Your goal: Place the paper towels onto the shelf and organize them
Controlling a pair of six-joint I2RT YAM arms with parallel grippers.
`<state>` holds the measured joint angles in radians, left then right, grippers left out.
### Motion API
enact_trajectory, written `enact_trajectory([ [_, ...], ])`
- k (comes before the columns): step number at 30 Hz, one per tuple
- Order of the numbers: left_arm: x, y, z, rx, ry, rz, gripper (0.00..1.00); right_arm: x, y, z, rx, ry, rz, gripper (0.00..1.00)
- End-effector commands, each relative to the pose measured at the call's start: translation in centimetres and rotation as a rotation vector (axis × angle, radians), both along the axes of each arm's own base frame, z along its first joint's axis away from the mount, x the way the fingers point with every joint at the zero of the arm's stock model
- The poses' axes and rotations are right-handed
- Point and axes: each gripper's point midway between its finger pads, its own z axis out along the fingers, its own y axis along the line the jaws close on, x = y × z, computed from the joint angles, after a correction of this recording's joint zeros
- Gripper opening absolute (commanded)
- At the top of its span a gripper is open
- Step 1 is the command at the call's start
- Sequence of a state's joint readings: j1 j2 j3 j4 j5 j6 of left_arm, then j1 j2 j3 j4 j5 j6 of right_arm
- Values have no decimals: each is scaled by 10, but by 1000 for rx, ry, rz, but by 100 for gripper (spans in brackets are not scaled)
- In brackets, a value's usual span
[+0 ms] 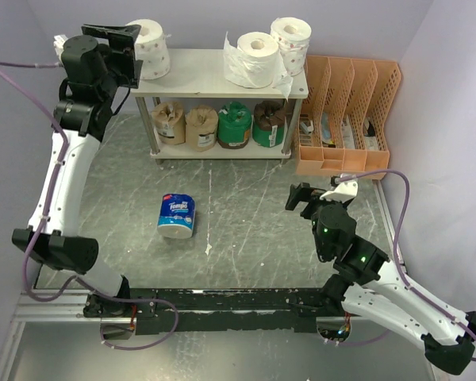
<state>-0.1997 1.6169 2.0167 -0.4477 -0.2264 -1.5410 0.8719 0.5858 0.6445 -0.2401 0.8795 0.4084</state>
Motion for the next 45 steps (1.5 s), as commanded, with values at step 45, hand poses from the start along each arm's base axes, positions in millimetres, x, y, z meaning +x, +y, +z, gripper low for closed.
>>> enact_trajectory([
  [45,-290,-70,-386,2247,-349,-1579,92,-6,-3,10,48,-10,12,100],
])
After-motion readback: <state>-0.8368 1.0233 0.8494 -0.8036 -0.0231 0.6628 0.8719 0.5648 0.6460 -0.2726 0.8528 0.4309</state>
